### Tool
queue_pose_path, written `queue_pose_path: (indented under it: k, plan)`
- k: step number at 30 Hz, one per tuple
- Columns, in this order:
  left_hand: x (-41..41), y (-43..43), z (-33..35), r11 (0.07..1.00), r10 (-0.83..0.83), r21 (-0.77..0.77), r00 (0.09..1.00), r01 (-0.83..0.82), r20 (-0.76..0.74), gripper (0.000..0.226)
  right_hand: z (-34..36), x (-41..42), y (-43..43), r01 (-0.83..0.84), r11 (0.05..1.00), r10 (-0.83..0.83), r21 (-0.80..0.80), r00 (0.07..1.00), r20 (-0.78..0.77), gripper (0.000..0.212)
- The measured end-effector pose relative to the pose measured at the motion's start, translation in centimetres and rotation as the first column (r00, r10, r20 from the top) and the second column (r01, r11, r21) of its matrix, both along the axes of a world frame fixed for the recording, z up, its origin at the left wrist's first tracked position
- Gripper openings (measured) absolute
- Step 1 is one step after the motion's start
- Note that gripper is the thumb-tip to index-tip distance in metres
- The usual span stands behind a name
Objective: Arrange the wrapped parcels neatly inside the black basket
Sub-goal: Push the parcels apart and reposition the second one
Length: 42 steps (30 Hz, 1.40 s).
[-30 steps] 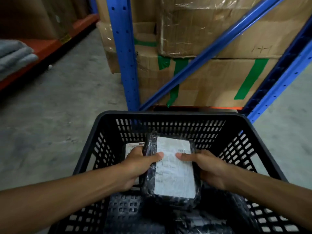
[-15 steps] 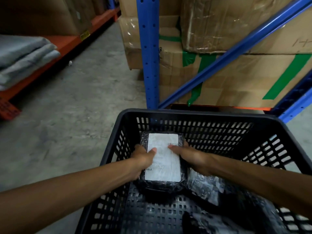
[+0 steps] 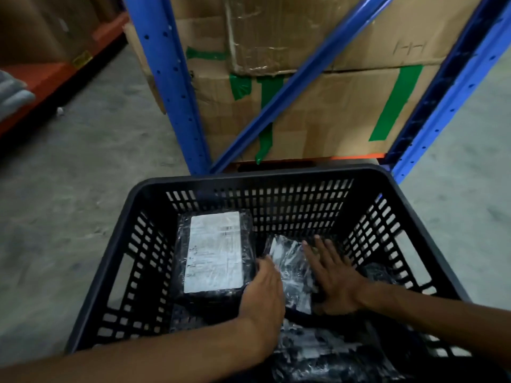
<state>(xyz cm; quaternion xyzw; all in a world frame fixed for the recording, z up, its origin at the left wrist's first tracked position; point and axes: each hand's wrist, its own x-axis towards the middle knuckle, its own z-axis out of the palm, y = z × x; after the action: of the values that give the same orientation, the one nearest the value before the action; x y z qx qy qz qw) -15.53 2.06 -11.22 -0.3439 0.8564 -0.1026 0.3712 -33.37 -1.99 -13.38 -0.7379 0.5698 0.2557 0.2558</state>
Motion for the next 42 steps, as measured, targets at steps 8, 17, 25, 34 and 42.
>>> queue_pose_path:
  k: [8, 17, 25, 34, 42]
  plan:
    - [-2.8, -0.8, -7.1, 0.958, 0.192, -0.190, 0.974, -0.213, -0.122, 0.073, -3.9, 0.8, 0.9, -0.084, 0.996, 0.084, -0.040, 0.996, -0.015, 0.140]
    - [-0.7, -1.1, -8.0, 0.937, 0.312, -0.019, 0.860, -0.349, -0.404, 0.096, -1.7, 3.3, 1.9, -0.060, 0.992, 0.053, -0.112, 0.997, -0.063, 0.119]
    - [-3.3, -5.6, 1.7, 0.802, 0.591, 0.398, 0.497, -0.446, -0.635, 0.049, 3.0, -0.5, -1.6, 0.491, 0.846, -0.334, -0.208, 0.792, 0.511, 0.058]
    - [-2.2, -10.3, 6.9, 0.545, 0.676, 0.677, -0.218, -0.495, -0.704, 0.059, 8.4, -3.2, -6.4, 0.717, 0.500, -0.745, 0.486, 0.069, 0.664, 0.024]
    - [-3.2, -8.7, 1.6, 0.145, 0.790, 0.836, -0.447, -0.529, -0.419, 0.066, 4.3, -2.1, -5.1, 0.584, 0.447, -0.884, 0.677, 0.176, 0.432, 0.028]
